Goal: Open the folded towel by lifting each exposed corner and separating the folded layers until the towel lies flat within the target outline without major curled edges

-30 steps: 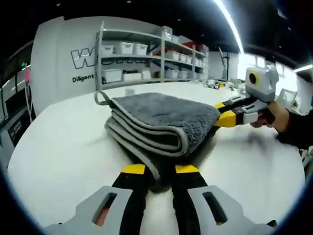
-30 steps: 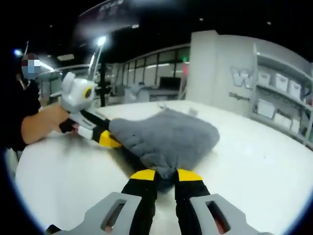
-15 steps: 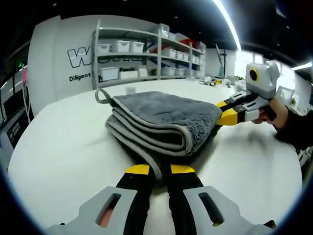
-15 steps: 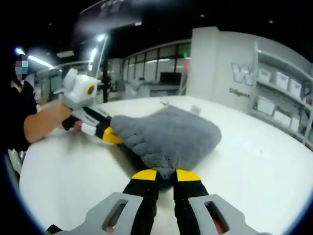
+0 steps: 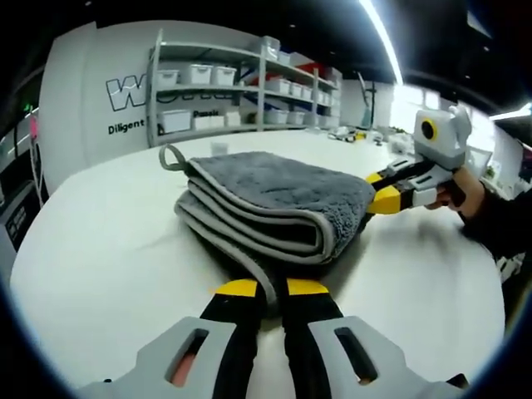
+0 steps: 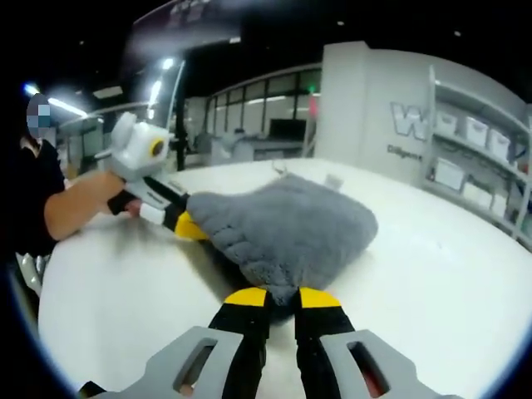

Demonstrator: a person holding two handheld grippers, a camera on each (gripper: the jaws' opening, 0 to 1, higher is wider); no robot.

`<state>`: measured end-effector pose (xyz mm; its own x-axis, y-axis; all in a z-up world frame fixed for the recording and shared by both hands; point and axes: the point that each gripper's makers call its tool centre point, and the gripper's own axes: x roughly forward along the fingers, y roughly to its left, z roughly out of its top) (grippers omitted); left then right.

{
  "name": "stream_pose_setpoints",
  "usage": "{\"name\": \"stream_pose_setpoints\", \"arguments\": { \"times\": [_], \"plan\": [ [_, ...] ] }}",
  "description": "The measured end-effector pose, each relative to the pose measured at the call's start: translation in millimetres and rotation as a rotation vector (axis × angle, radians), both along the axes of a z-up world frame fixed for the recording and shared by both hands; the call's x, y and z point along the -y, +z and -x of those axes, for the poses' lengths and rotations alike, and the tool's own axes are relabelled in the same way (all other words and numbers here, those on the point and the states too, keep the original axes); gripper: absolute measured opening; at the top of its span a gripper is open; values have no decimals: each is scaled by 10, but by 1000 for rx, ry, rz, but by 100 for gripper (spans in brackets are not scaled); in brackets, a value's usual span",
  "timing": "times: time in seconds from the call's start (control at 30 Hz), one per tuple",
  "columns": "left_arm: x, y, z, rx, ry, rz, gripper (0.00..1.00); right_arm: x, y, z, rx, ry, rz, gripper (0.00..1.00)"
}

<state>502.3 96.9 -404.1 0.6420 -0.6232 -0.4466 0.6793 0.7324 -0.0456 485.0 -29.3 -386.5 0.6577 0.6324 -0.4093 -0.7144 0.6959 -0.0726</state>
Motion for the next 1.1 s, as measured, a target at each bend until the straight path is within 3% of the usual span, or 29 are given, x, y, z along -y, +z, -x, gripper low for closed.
{"name": "stream_pose_setpoints", "arguments": {
  "times": [0.43,1.1],
  "plan": [
    [123,-19,216,-22,-25,2,7,90,-32,126,-4,-7,-1,6],
    [190,-22,445,-6,-46,-68,6,176,-31,351,-20,-11,0,6]
  ]
}}
